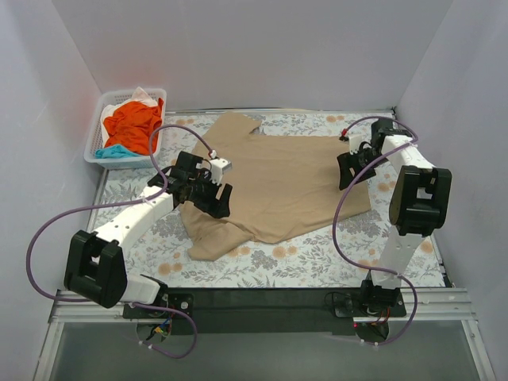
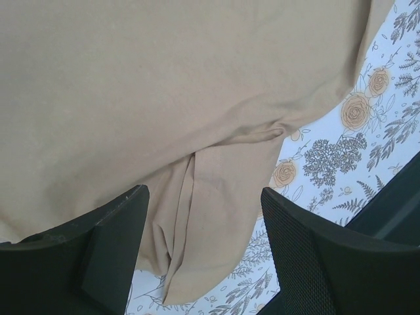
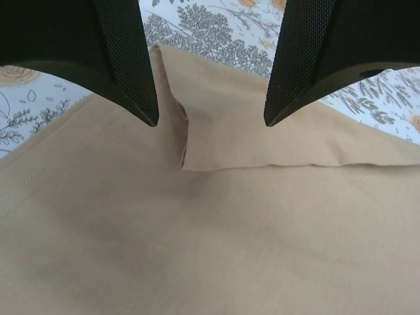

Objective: Fold and stack the t-shirts
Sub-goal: Flatten the tshirt out

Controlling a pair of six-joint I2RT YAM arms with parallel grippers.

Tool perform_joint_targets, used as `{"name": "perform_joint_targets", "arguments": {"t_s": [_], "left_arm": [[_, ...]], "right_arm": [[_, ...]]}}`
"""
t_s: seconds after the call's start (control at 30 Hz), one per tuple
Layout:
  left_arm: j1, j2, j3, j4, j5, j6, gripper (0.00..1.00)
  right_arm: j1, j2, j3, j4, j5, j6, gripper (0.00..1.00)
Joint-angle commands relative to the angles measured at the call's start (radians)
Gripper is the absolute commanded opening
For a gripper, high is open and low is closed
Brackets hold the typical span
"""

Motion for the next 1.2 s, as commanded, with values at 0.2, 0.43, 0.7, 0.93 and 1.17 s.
{"name": "perform_joint_targets", "arguments": {"t_s": [0.2, 0.43, 0.7, 0.93, 1.17], "left_arm": [[-0.001, 0.031, 0.004, 0.030, -0.016, -0.005, 0.64], [-0.001, 0.050, -0.005, 0.041, -0.023, -0.011, 0.64], [-0.001, 0.039, -0.004, 0.015, -0.017, -0.026, 0.58], [-0.001, 0.014, -0.007, -0.031, -0.005, 0.008, 0.57], [-0.001, -0.001, -0.031, -0.050, 0.007, 0.041, 0.57]], "right_arm": [[0.002, 0.106, 0.095, -0.013, -0.051, 0.056, 0.56], [0.002, 0.113, 0.089, -0.033, -0.093, 0.046, 0.32], [-0.024, -0.103, 0.004, -0.145, -0.102, -0.130, 0.01], [-0.052, -0.334, -0.205, -0.249, 0.008, -0.455, 0.01], [-0.070, -0.509, -0.515, -0.162, 0.134, -0.800, 0.01]]}}
